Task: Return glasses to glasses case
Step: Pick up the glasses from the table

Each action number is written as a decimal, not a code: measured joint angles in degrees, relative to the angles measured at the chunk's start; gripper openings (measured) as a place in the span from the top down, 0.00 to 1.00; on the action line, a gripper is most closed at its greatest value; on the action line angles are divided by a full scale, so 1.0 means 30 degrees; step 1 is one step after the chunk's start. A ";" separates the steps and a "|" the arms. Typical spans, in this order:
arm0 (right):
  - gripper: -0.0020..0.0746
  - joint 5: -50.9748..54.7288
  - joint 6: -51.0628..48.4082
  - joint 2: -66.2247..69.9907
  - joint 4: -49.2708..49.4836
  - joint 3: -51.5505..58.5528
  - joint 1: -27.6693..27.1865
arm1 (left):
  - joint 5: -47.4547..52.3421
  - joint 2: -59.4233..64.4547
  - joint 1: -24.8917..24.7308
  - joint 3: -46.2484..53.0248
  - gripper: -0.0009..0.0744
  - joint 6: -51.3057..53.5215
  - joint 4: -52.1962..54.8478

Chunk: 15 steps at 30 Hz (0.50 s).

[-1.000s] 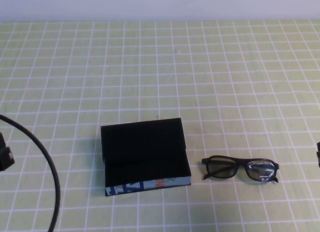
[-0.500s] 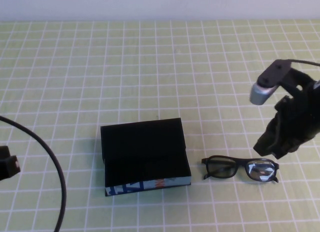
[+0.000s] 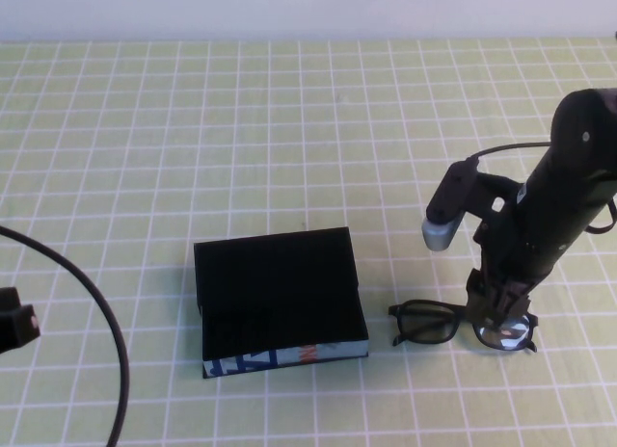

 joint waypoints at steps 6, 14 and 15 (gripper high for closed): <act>0.46 -0.1074 0.0000 0.1179 -0.0290 0.0000 0.0000 | 0.0111 0.0000 0.0000 0.0000 0.99 0.0000 0.0000; 0.62 -0.1263 0.0000 0.1619 0.0718 0.0000 0.0000 | 0.0144 0.0000 0.0000 0.0000 0.99 0.0000 -0.0032; 0.65 -0.1272 0.0000 0.1619 0.0881 0.0000 0.0000 | 0.0144 0.0000 0.0000 0.0000 0.99 0.0000 -0.0032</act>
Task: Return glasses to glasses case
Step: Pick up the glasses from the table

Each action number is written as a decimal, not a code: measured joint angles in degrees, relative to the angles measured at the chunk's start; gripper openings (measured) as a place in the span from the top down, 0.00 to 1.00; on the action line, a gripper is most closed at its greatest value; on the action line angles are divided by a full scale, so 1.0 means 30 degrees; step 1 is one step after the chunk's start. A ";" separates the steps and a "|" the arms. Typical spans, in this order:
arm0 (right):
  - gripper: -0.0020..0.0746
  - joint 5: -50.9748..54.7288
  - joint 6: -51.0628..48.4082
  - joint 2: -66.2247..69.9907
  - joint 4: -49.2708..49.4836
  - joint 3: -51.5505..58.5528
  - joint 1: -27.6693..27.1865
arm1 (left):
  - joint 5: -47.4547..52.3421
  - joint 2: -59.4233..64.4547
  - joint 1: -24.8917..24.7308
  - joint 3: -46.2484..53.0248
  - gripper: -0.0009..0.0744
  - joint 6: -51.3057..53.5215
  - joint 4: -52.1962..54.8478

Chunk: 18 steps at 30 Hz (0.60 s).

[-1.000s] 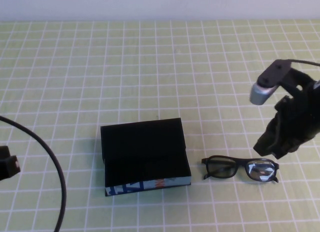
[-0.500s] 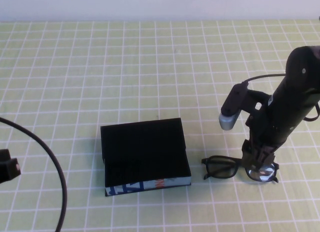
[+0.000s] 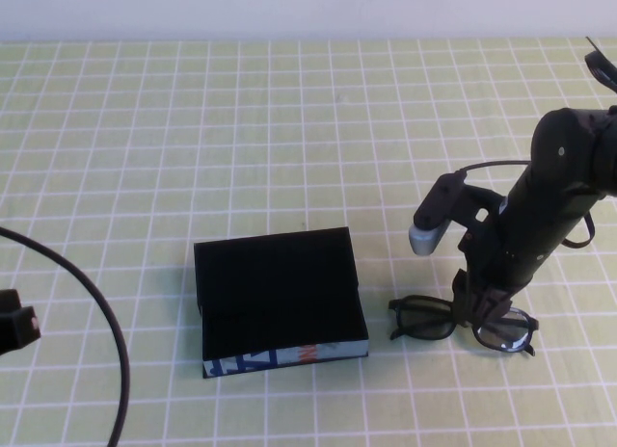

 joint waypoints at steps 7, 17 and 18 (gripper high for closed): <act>0.77 0.0111 0.0000 0.0000 0.0212 0.0000 0.0000 | 0.0000 0.0000 0.0000 0.0000 0.99 0.0000 0.0000; 0.96 0.0767 0.0000 -0.0043 0.0577 -0.0123 0.0000 | 0.0118 0.0000 0.0000 0.0000 0.99 0.0000 0.0000; 0.96 0.0792 0.0000 -0.0043 0.0577 -0.0165 0.0000 | 0.0118 0.0000 0.0000 0.0000 0.99 0.0000 0.0000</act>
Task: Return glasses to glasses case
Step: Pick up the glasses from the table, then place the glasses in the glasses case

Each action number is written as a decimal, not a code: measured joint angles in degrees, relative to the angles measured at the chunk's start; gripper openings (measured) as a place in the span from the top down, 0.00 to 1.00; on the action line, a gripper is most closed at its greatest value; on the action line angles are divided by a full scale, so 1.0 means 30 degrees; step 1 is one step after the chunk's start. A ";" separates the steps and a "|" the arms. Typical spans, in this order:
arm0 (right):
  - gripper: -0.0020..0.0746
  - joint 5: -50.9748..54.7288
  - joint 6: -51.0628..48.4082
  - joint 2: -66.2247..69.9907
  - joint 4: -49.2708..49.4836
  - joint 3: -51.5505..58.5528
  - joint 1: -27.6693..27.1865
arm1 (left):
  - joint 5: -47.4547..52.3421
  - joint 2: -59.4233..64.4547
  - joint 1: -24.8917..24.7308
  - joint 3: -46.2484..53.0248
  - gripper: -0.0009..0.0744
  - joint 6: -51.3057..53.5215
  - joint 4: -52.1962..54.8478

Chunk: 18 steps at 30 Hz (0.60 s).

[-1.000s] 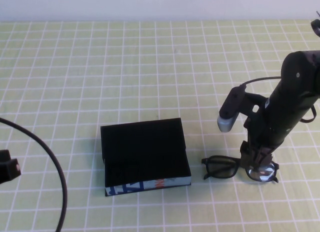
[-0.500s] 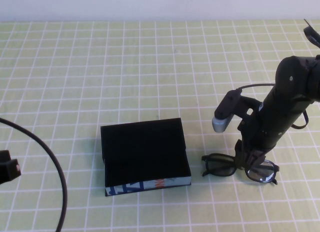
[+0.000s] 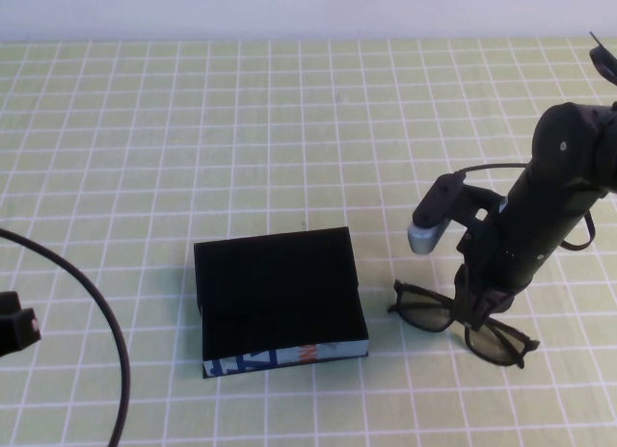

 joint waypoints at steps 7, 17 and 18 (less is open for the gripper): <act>0.97 0.1004 0.0000 0.0065 -0.0284 -0.1182 0.0000 | 0.0072 0.0000 0.0000 0.0000 0.99 0.0000 0.0000; 0.97 0.3512 0.0000 0.0077 0.0460 -0.7339 0.0000 | 0.0558 0.0000 0.0000 0.0000 0.99 0.0046 0.0000; 0.97 0.3802 0.0000 0.0077 0.0715 -0.7881 0.0000 | 0.0603 0.0000 0.0000 0.0000 0.99 0.0046 0.0000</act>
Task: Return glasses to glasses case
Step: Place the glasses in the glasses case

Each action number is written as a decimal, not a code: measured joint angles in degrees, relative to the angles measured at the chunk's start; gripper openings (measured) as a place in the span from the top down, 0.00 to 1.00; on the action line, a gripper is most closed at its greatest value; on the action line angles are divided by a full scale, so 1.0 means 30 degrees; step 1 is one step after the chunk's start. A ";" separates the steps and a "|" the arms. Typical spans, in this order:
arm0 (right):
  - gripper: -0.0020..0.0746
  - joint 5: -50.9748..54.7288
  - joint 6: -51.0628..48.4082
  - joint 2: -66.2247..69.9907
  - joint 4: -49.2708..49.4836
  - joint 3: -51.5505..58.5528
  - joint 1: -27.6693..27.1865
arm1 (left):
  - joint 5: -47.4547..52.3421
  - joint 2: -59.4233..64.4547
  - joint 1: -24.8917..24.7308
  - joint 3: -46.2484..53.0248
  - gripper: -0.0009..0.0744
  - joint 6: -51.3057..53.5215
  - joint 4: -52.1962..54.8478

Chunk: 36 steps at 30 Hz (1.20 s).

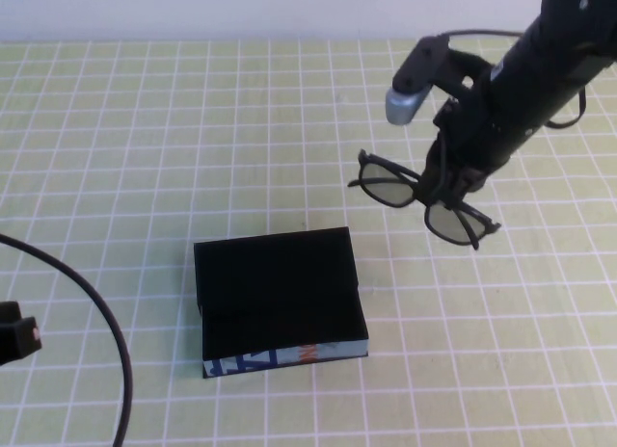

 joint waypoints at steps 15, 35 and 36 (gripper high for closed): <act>0.97 0.1142 -0.2951 0.0807 0.0681 -0.3058 0.5388 | 0.0136 0.0000 0.0000 0.0000 0.99 0.0000 0.0000; 0.97 0.0513 -0.3033 0.4033 -0.0949 -0.3058 0.7211 | 0.0824 0.0000 0.0000 0.0000 0.99 0.0000 0.0000; 0.97 0.0513 -0.3033 0.4033 -0.0949 -0.3058 0.7211 | 0.0824 0.0000 0.0000 0.0000 0.99 0.0000 0.0000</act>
